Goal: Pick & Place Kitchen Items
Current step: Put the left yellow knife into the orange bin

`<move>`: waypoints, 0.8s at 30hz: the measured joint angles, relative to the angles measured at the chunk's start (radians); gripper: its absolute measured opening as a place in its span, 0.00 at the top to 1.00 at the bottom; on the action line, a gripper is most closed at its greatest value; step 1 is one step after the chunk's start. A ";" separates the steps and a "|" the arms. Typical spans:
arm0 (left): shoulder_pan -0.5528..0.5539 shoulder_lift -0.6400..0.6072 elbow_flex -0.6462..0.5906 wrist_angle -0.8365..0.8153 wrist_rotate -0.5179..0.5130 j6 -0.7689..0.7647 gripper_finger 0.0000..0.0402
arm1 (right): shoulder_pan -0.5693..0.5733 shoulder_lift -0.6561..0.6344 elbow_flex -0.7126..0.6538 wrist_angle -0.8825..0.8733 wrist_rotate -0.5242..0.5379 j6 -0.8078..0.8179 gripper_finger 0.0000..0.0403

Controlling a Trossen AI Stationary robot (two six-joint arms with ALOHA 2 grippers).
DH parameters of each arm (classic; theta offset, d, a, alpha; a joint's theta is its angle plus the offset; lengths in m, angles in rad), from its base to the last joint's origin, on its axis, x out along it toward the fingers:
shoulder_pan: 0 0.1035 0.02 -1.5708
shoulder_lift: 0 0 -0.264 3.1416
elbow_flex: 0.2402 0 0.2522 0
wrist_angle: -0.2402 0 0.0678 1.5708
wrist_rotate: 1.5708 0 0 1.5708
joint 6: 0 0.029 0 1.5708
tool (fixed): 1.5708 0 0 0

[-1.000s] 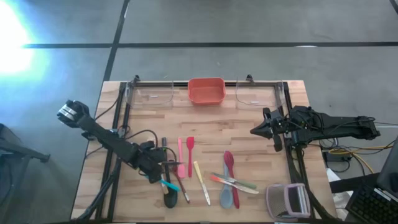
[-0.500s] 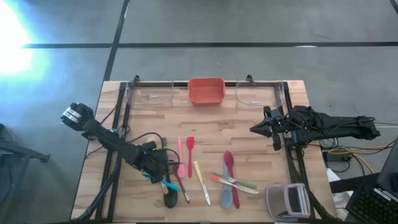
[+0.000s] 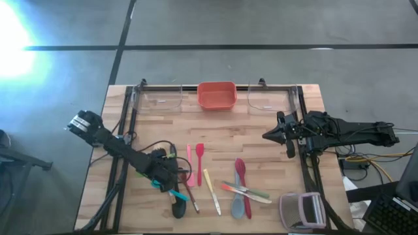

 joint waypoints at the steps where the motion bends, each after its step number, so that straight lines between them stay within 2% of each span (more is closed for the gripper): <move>1: 0.001 0.003 0.000 0.003 0.000 0.004 0.40 | 0.000 0.000 0.000 0.000 0.000 0.000 0.98; 5: 0.006 0.010 0.001 0.009 0.003 0.004 0.47 | 0.000 0.000 0.000 0.000 0.000 -0.004 0.98; 8: 0.006 0.010 0.001 0.017 0.007 0.009 0.55 | 0.000 0.000 0.000 0.000 0.000 -0.004 0.98; 17: 0.006 0.011 0.000 0.024 0.000 0.025 0.90 | 0.000 0.000 0.000 0.000 -0.001 -0.004 0.98; 24: 0.006 0.011 0.000 0.022 0.000 0.031 0.90 | 0.000 0.000 0.000 0.000 -0.001 -0.004 0.98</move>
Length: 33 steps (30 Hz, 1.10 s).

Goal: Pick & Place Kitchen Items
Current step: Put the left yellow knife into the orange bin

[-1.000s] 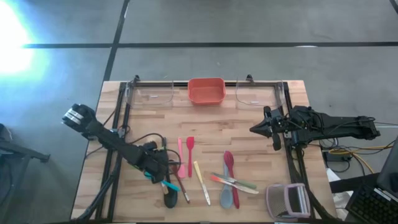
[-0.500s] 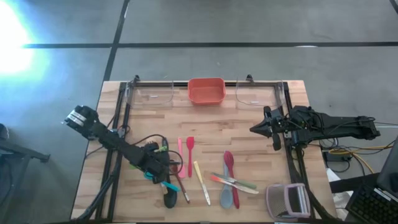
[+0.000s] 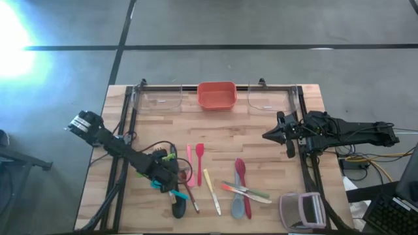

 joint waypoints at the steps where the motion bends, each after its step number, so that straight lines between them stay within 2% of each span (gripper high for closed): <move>1: 0.000 -0.001 0.000 -0.001 0.001 0.000 0.90 | 0.000 0.000 0.000 0.000 0.000 0.000 0.98; 11: 0.000 -0.054 0.022 -0.097 0.011 -0.003 0.90 | 0.000 0.000 0.000 0.000 0.000 0.003 0.98; 18: 0.000 -0.136 0.038 -0.104 -0.005 0.000 0.90 | 0.000 0.000 0.000 0.002 0.000 0.003 0.98; 27: 0.004 -0.269 0.060 -0.102 -0.229 0.082 0.90 | 0.000 0.000 0.000 0.004 0.000 0.003 0.98; 33: 0.048 -0.352 0.066 -0.101 -0.306 0.111 0.90 | 0.000 0.000 0.000 0.004 0.000 0.000 0.98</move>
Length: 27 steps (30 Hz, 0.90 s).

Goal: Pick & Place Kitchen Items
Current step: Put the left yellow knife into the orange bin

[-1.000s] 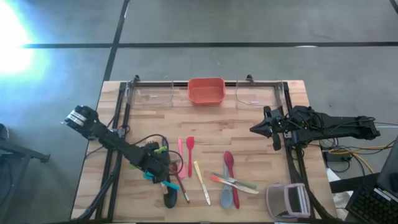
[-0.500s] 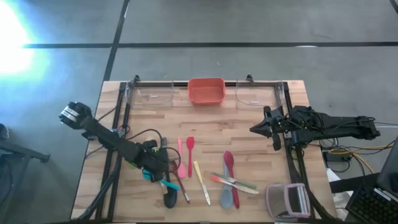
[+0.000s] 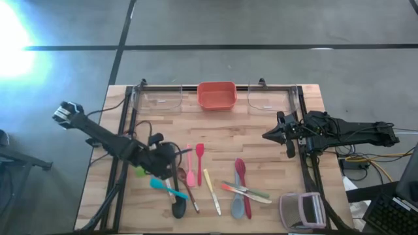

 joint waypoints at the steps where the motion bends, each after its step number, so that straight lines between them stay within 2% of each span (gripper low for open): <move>1: 0.010 -0.011 0.001 0.001 -0.008 0.005 0.90 | 0.000 0.000 0.000 0.000 0.000 0.000 0.98; 8: 0.075 -0.038 0.001 0.107 -0.066 0.144 0.90 | 0.000 0.000 0.000 0.000 0.000 0.000 0.98; 16: 0.186 -0.035 0.001 0.293 -0.067 0.351 0.90 | 0.000 0.000 0.000 0.000 0.000 -0.016 0.98; 19: 0.250 -0.035 0.000 0.353 -0.032 0.420 0.90 | 0.000 0.000 0.000 0.000 0.000 -0.017 0.98; 27: 0.439 -0.031 -0.001 0.496 0.166 0.557 0.90 | 0.000 0.000 0.000 0.000 0.000 -0.024 0.98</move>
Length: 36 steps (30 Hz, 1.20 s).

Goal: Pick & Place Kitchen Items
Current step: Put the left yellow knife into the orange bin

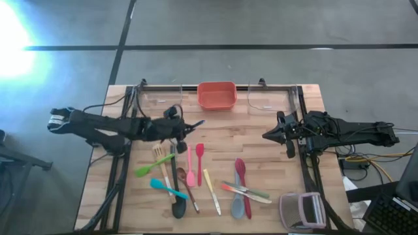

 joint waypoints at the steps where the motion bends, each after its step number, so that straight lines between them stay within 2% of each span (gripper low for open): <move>1: 0.023 0.000 0.000 0.015 0.024 0.011 0.90 | 0.000 0.000 0.000 0.000 0.000 -0.001 0.98; 8: 0.166 0.015 0.000 0.099 0.153 0.049 0.90 | 0.000 0.000 0.000 0.000 0.000 -0.007 0.98; 14: 0.252 0.128 0.053 0.113 0.178 0.115 0.90 | 0.000 0.001 0.000 0.002 0.000 -0.029 0.98; 21: 0.345 0.316 0.203 0.114 0.204 0.190 0.90 | 0.000 0.001 0.001 0.003 0.002 -0.040 0.98; 28: 0.433 0.474 0.400 0.073 0.277 0.230 0.90 | 0.000 0.000 0.001 0.043 0.155 -0.165 0.98; 31: 0.462 0.530 0.474 0.042 0.289 0.249 0.90 | 0.000 0.000 0.005 -0.012 0.154 -0.170 0.98; 36: 0.505 0.608 0.569 0.032 0.346 0.269 0.90 | 0.000 -0.013 0.045 -0.201 0.155 -0.170 0.98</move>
